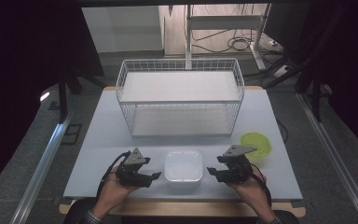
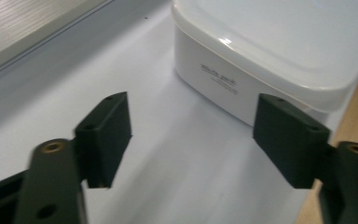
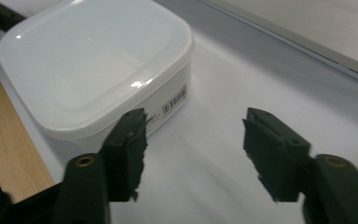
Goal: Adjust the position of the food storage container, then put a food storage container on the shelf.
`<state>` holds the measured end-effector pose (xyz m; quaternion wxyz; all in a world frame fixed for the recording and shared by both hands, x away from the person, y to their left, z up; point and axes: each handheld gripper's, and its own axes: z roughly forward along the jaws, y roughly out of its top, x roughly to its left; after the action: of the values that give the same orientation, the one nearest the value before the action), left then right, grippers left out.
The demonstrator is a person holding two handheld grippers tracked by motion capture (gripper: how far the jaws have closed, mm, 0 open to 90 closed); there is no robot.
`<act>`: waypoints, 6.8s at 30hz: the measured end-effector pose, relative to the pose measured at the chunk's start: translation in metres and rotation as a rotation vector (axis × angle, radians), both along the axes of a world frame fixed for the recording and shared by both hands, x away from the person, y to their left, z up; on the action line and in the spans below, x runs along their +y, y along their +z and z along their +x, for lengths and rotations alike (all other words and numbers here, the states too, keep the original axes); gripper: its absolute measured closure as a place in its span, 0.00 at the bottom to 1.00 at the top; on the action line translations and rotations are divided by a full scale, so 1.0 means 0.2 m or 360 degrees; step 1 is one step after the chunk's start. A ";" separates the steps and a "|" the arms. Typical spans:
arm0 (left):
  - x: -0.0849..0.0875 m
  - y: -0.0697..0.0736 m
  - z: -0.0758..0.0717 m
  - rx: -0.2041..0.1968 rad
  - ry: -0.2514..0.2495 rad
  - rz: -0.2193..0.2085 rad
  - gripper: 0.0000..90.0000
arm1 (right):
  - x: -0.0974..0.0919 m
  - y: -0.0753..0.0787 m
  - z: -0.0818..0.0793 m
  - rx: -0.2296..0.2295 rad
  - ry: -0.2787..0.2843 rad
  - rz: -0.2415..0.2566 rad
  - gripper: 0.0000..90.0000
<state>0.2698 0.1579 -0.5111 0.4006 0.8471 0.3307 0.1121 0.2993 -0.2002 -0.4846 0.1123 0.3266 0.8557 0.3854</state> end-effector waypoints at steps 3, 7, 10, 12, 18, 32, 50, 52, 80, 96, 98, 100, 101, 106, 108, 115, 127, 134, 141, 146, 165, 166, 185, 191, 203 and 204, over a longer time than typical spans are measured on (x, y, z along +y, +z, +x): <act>0.01 0.00 -0.02 -0.0008 -0.0002 -0.0013 0.16 | -0.01 0.00 0.00 -0.0011 0.0001 0.0020 0.33; 0.02 0.01 -0.05 -0.0046 -0.0020 0.0026 0.08 | -0.01 -0.02 -0.01 -0.0020 0.0018 0.0036 0.23; 0.03 0.01 -0.07 -0.0043 -0.0030 0.0005 0.06 | -0.01 -0.03 -0.02 -0.0042 0.0038 0.0025 0.17; 0.04 0.01 -0.07 -0.0051 -0.0037 -0.0013 0.05 | -0.01 -0.03 -0.02 -0.0044 0.0051 0.0025 0.14; 0.06 0.00 -0.08 -0.0084 -0.0028 -0.0051 0.04 | -0.02 -0.04 -0.03 -0.0050 0.0067 0.0033 0.11; 0.06 -0.02 -0.04 -0.0028 0.0008 -0.0055 0.03 | -0.01 -0.04 -0.03 -0.0043 0.0031 0.0077 0.08; -0.04 0.09 0.04 -0.0019 -0.0097 -0.0124 0.07 | 0.09 0.05 -0.04 -0.0043 0.0043 0.0087 0.11; -0.04 0.09 0.05 -0.0001 -0.0103 -0.0149 0.08 | 0.10 0.06 -0.03 -0.0028 0.0057 0.0098 0.12; -0.16 0.04 0.10 0.0240 -0.0236 -0.0214 0.22 | 0.18 -0.02 0.05 0.0383 0.0114 0.0227 0.35; -0.15 0.10 0.05 0.0170 -0.0002 -0.0272 0.69 | 0.11 0.06 0.01 0.0319 -0.0156 0.0282 0.77; -0.15 0.11 0.05 0.0158 0.0018 -0.0276 0.72 | 0.11 0.06 0.01 0.0309 -0.0192 0.0316 0.79; -0.15 0.11 0.05 0.0151 0.0033 -0.0278 0.76 | 0.10 0.05 0.00 0.0291 -0.0224 0.0345 0.82; -0.15 0.11 0.05 0.0149 0.0043 -0.0280 0.78 | 0.10 0.05 0.00 0.0287 -0.0236 0.0358 0.84; -0.14 0.11 0.06 0.0168 0.0079 -0.0318 0.84 | 0.10 0.05 0.00 0.0251 -0.0264 0.0380 0.86; -0.14 0.10 0.07 0.0184 0.0105 -0.0343 0.85 | 0.10 0.05 0.00 0.0242 -0.0263 0.0384 0.86; -0.12 0.11 0.08 0.0151 0.0161 -0.0372 0.87 | 0.12 0.05 -0.01 0.0128 -0.0222 0.0377 0.87; -0.13 0.22 0.11 0.0028 0.0163 -0.0379 0.87 | 0.09 0.13 0.01 0.0047 -0.0201 0.0452 0.87; -0.14 0.31 0.13 -0.0058 0.0181 -0.0379 0.87 | 0.10 0.20 0.04 -0.0008 -0.0200 0.0462 0.88; -0.11 0.43 0.14 -0.0147 0.0205 -0.0398 0.87 | 0.13 0.31 0.08 -0.0089 -0.0161 0.0465 0.88; -0.09 0.51 0.16 -0.0205 0.0219 -0.0398 0.87 | 0.15 0.38 0.11 -0.0123 -0.0142 0.0466 0.87; -0.04 0.77 0.25 -0.0307 0.0240 -0.0466 0.87 | 0.20 0.65 0.24 -0.0222 -0.0127 0.0493 0.87; -0.04 0.78 0.25 -0.0307 0.0242 -0.0472 0.87 | 0.20 0.66 0.25 -0.0225 -0.0127 0.0497 0.87; -0.02 0.96 0.44 -0.0328 0.0285 -0.0531 0.87 | 0.24 0.88 0.45 -0.0257 -0.0166 0.0524 0.86; -0.01 0.99 0.51 -0.0314 0.0297 -0.0538 0.87 | 0.26 0.91 0.52 -0.0261 -0.0193 0.0516 0.85; -0.03 0.97 0.61 -0.0247 0.0300 -0.0574 0.86 | 0.25 0.94 0.62 -0.0221 -0.0242 0.0528 0.84; -0.03 0.97 0.62 -0.0244 0.0299 -0.0574 0.86 | 0.25 0.94 0.62 -0.0219 -0.0244 0.0526 0.84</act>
<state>0.3934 0.1520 -0.3176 0.5573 0.7162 0.3915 0.1521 0.4239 -0.1502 -0.2965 0.1444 0.3778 0.7435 0.5325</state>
